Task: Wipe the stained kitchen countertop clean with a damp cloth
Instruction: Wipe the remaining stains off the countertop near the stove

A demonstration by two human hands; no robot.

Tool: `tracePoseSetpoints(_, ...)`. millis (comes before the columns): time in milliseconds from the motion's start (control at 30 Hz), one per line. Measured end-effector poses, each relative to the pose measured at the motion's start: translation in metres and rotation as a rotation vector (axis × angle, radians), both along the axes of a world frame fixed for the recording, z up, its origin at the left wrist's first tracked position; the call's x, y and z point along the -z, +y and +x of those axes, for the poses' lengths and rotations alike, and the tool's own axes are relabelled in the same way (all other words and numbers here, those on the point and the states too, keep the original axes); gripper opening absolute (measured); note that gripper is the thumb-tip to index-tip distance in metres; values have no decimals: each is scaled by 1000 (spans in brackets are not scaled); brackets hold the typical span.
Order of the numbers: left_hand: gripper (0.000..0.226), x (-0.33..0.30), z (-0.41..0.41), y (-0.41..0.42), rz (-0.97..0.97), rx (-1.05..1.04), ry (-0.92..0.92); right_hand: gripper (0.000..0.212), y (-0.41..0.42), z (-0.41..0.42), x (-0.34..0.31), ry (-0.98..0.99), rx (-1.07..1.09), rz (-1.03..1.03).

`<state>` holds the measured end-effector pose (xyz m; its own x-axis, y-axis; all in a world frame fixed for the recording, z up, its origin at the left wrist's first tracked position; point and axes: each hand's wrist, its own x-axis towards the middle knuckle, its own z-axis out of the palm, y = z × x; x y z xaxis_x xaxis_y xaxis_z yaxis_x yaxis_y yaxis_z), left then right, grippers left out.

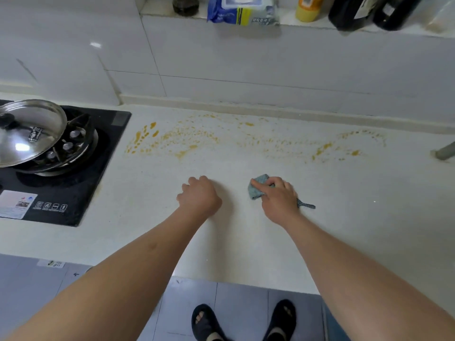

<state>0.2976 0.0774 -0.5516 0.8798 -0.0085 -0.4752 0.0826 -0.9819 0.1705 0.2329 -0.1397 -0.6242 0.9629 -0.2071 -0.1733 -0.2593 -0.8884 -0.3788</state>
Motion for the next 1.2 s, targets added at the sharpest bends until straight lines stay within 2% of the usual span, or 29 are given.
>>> tracePoseSetpoints(300,43,-13,-20,-121,-27,139,46,53,-170,-89,-6,-6,354,6)
tracePoseSetpoints(500,57,-13,-27,-207,-24,163,74,54,-235,-95,-8,26,446,46)
tracePoseSetpoints(567,71,-7,-26,-234,5,129,103,54,-257,-90,-8,30,459,38)
tracePoseSetpoints(733,131,12,1,-257,124,-123,161,55,-312,-62,-7,28,440,102)
tracePoseSetpoints(933,172,38,19,-281,161,-315,238,56,-369,-12,-6,24,470,150)
tracePoseSetpoints(1033,182,43,22,-288,178,-301,244,57,-394,14,-10,35,493,89)
tracePoseSetpoints(1200,182,42,26,-288,174,-277,269,57,-420,62,-11,48,609,58)
